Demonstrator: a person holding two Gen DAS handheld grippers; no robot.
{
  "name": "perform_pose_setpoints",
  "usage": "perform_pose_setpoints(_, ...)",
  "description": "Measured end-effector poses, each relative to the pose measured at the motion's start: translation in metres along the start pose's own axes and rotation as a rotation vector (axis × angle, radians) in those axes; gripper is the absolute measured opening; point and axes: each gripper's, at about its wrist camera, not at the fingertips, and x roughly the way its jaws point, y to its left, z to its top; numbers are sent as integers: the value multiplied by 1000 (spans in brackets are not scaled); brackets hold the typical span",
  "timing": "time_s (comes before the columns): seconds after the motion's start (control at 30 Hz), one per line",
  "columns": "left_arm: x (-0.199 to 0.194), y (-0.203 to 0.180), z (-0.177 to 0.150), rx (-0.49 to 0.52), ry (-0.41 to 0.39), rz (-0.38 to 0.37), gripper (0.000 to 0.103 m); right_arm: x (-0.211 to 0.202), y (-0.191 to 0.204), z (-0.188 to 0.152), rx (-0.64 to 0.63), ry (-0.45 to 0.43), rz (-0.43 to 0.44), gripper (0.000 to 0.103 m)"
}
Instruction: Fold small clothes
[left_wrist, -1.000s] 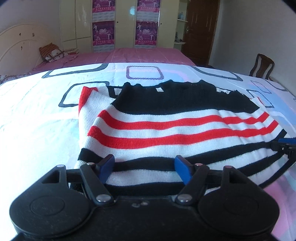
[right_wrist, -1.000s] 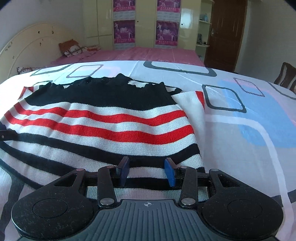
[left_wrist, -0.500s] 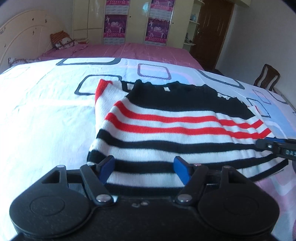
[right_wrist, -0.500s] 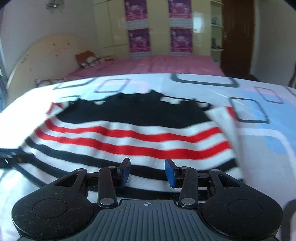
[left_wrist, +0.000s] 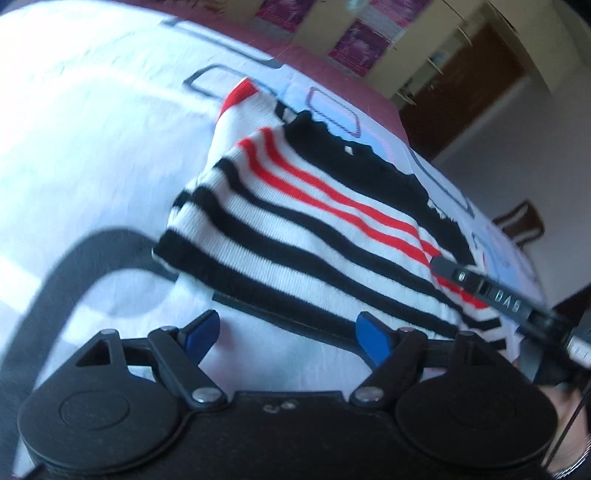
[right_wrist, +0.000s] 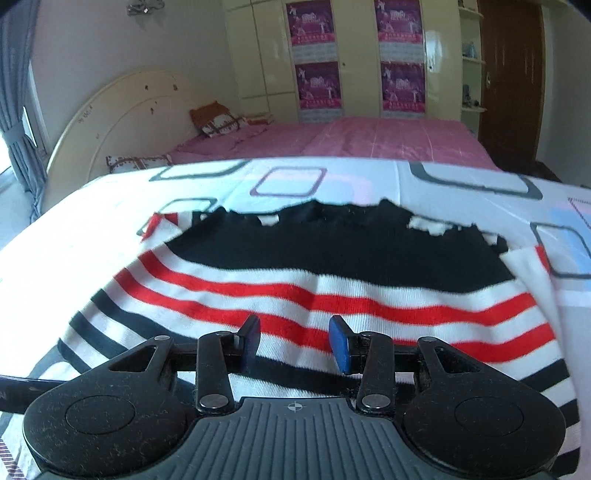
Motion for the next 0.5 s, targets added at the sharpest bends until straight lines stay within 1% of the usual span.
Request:
perform_pose_setpoints(0.1,5,8,2,-46,-48,-56,85,13,-3,-7,-13,41,-6,41)
perform_pose_setpoints(0.2,12,13,8,-99,-76,-98,86,12,-4,-5,-24,43,-5,41)
perform_pose_setpoints(0.33,22,21,17,-192,-123,-150,86,6,-3,10,-6,-14,0,41)
perform_pose_setpoints(0.43,32,26,25,-237,-169,-177,83,19,-1,21,10,-8,-8,41)
perform_pose_setpoints(0.5,37,28,29,-258,-194,-192,82,30,3,21,3,7,-3,41)
